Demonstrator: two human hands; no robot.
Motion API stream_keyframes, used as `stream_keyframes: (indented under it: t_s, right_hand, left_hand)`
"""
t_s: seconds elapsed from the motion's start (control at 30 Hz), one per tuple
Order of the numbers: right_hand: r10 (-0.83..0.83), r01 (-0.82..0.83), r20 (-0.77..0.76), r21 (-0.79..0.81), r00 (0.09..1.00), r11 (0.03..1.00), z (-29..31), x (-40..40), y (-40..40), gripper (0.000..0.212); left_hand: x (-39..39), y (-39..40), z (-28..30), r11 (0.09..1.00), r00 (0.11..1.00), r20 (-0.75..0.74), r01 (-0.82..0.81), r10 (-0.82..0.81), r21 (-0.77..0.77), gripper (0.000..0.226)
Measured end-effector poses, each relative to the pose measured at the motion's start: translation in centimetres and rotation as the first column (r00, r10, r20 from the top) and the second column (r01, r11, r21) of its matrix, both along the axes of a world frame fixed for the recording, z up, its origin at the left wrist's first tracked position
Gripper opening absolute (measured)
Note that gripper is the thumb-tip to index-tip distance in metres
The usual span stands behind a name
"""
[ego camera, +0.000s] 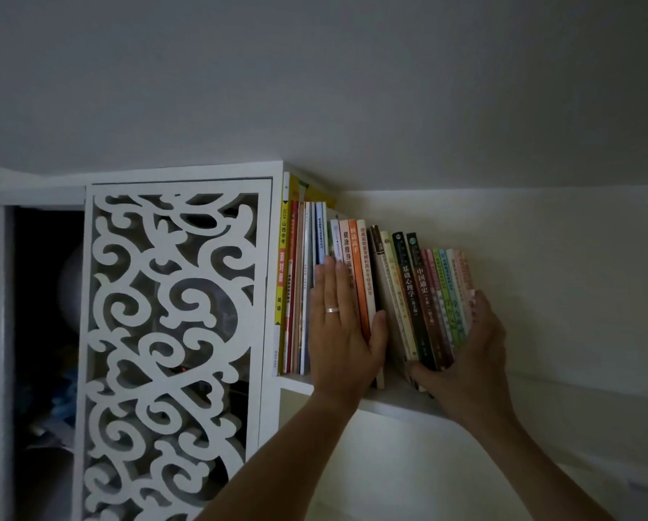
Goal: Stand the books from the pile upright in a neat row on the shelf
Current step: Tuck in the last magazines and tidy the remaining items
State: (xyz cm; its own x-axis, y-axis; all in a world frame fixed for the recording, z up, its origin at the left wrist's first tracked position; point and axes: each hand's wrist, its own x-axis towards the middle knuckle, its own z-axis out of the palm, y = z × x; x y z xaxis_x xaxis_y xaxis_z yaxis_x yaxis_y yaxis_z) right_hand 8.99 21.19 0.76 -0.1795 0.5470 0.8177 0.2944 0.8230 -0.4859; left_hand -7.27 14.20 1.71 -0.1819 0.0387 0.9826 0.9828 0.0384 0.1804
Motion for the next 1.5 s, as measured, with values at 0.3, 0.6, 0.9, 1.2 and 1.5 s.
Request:
stream_keyframes:
  t_s: [0.3, 0.6, 0.9, 1.2, 1.5]
  right_hand:
    - [-0.135, 0.131, 0.075, 0.058, 0.988, 0.990, 0.2, -0.8, -1.0, 0.147]
    - [-0.216, 0.209, 0.088, 0.082, 0.972, 0.974, 0.9, -2.4, -2.4, 0.123]
    - [-0.248, 0.243, 0.084, 0.064, 0.965, 0.968, 1.1, -3.3, -3.6, 0.127]
    - [-0.305, 0.295, 0.107, 0.103, 0.946, 0.950, 0.7, -3.6, -3.1, 0.130]
    - [-0.307, 0.295, 0.096, 0.121, 0.947, 0.948, 0.5, -3.8, -3.1, 0.128]
  left_hand:
    - [-0.9, -0.4, -0.6, 0.998, 0.994, 0.090, -0.060, 0.058, 0.018, 0.066]
    - [-2.0, -0.6, -1.2, 0.998, 0.983, 0.175, -0.058, 0.051, 0.034, 0.038]
    - [-1.7, -1.9, -1.5, 0.996, 0.999, 0.037, -0.003, 0.007, -0.094, 0.050]
    - [-1.3, -1.4, -1.7, 0.990, 0.994, 0.033, -0.104, 0.108, -0.099, 0.067]
    - [-1.6, -1.2, -1.6, 0.996, 0.993, -0.081, 0.082, -0.080, 0.024, 0.067]
